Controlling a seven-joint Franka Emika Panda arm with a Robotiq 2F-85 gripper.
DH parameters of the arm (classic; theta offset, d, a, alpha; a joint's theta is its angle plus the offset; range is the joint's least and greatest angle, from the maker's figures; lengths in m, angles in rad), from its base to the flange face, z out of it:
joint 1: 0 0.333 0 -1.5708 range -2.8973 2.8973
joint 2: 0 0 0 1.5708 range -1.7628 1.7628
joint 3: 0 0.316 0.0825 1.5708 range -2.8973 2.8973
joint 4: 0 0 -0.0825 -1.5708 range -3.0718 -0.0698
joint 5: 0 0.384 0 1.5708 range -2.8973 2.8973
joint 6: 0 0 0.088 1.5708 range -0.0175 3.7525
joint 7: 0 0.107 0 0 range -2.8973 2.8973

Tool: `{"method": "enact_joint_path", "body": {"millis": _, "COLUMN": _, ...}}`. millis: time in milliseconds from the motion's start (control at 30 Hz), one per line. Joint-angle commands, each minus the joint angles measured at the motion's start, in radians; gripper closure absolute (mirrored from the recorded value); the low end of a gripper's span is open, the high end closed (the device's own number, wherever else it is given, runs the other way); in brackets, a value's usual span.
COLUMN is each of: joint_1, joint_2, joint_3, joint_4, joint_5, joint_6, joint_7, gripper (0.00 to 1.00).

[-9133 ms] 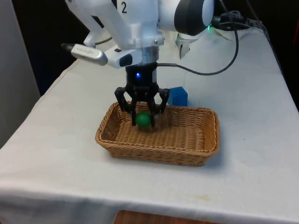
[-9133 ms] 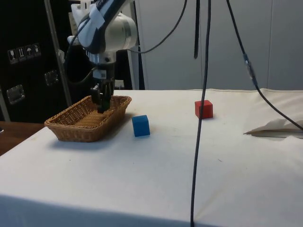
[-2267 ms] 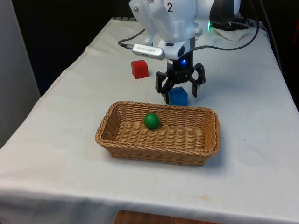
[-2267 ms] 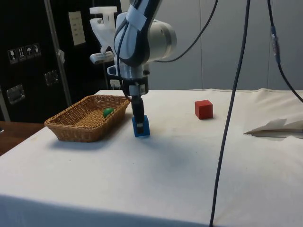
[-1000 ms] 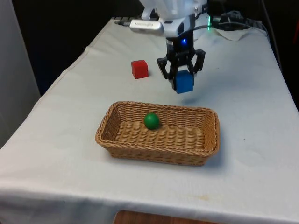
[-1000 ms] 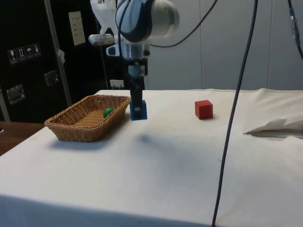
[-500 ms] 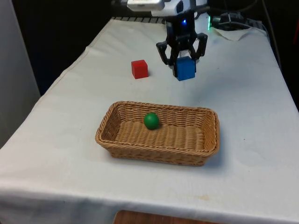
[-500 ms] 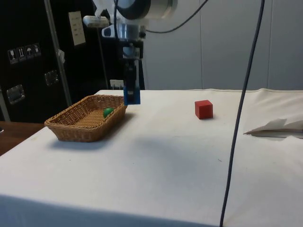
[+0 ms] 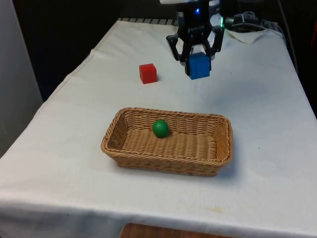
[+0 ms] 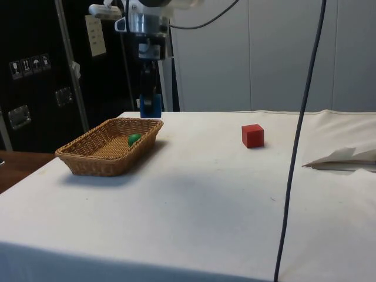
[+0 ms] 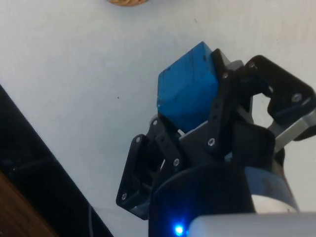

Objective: Place all non-red objects into the basket.

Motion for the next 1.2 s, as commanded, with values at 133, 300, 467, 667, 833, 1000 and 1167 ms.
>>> {"method": "enact_joint_path", "body": {"millis": 133, "joint_1": 0.002, "joint_2": 0.023, "joint_3": 0.003, "joint_4": 0.028, "joint_5": -0.001, "joint_6": -0.003, "joint_7": 0.032, "gripper": 0.98}}
{"method": "enact_joint_path", "body": {"millis": 300, "joint_1": 0.0, "joint_2": 0.042, "joint_3": 0.008, "joint_4": 0.05, "joint_5": 0.001, "joint_6": 0.0, "joint_7": 0.051, "gripper": 0.98}}
{"method": "enact_joint_path", "body": {"millis": 467, "joint_1": 0.001, "joint_2": 0.08, "joint_3": 0.013, "joint_4": 0.093, "joint_5": 0.003, "joint_6": -0.002, "joint_7": 0.089, "gripper": 0.98}}
{"method": "enact_joint_path", "body": {"millis": 667, "joint_1": 0.001, "joint_2": 0.11, "joint_3": 0.017, "joint_4": 0.129, "joint_5": 0.003, "joint_6": -0.003, "joint_7": 0.116, "gripper": 0.98}}
{"method": "enact_joint_path", "body": {"millis": 833, "joint_1": 0.0, "joint_2": 0.148, "joint_3": 0.021, "joint_4": 0.173, "joint_5": 0.004, "joint_6": -0.004, "joint_7": 0.147, "gripper": 0.98}}
{"method": "enact_joint_path", "body": {"millis": 1000, "joint_1": -0.002, "joint_2": 0.186, "joint_3": 0.027, "joint_4": 0.212, "joint_5": 0.009, "joint_6": -0.002, "joint_7": 0.168, "gripper": 0.98}}
{"method": "enact_joint_path", "body": {"millis": 1167, "joint_1": -0.004, "joint_2": 0.228, "joint_3": 0.029, "joint_4": 0.251, "joint_5": 0.016, "joint_6": 0.0, "joint_7": 0.188, "gripper": 0.98}}
